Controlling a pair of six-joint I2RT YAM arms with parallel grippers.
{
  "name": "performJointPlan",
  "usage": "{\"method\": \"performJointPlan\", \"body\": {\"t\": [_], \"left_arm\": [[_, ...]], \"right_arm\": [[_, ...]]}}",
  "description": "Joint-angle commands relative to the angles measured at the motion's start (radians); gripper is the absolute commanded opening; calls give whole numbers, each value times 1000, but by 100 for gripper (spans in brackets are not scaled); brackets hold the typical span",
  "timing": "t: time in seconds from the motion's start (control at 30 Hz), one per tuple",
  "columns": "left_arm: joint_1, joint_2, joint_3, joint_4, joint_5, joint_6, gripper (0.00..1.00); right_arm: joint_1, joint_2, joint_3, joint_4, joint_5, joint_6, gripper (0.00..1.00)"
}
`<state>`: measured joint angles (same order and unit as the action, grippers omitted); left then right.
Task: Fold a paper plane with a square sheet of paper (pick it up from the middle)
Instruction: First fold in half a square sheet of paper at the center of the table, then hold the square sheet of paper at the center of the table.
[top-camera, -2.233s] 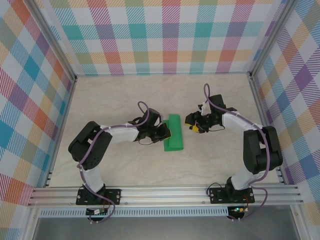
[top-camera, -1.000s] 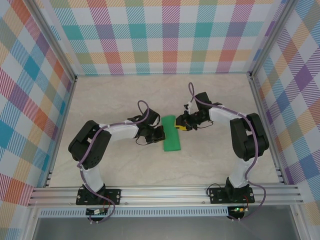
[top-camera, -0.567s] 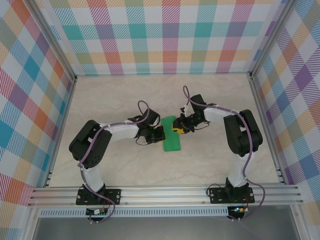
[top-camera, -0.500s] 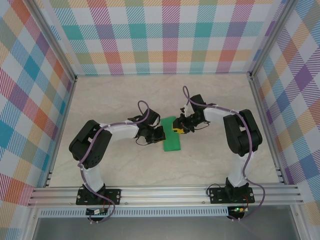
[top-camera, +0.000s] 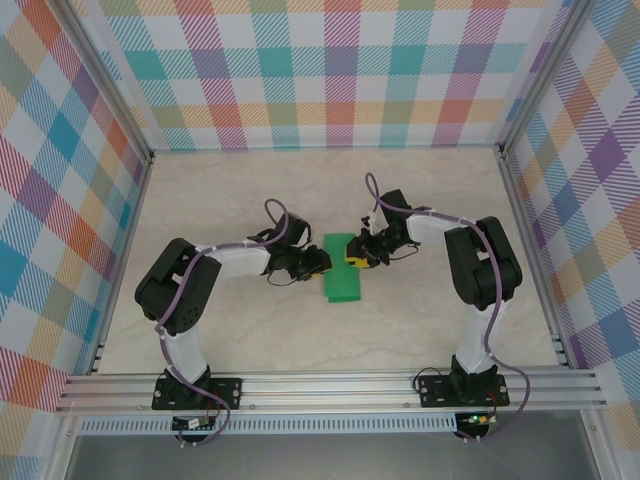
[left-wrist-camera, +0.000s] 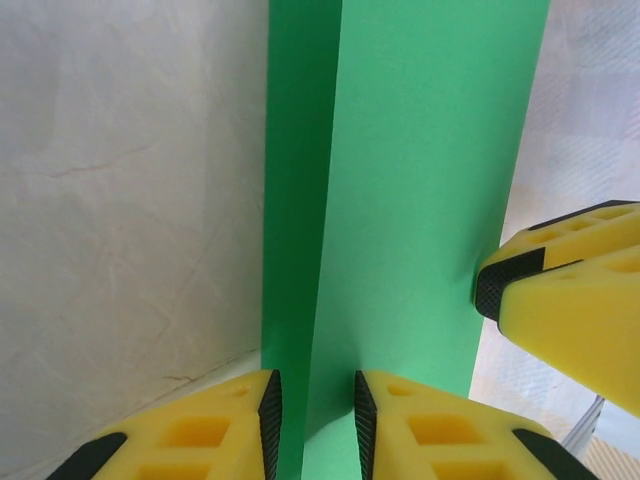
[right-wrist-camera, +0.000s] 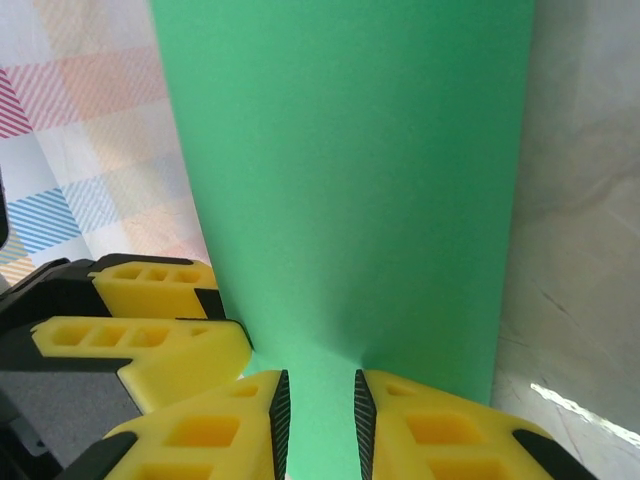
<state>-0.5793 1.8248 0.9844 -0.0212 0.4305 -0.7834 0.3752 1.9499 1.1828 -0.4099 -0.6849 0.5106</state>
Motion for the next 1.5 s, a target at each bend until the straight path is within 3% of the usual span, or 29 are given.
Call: {"method": "performJointPlan", "body": {"t": [0.0,0.37,0.7,1.0,1.27,1.47], "left_arm": [[16,2,-19,75,48,-34,29],[32,32,-15,131,70,-63,32],[35,44,-3,112,55,-50,24],[35,19,-24,158,103,-54,28],[34,20,-28,136,85,-47,19],[35,27,0,94,72,-7,5]], "right_arm": [[7,11,25,-18,-14,-24,26],[7,7,22,-41,-16,-44,26],[7,7,31,-51,-4,-46,27],[7,7,31,-37,13,-17,27],[7,6,36,-36,18,-10,28],[7,-11,32,-28,20,-1,29]]}}
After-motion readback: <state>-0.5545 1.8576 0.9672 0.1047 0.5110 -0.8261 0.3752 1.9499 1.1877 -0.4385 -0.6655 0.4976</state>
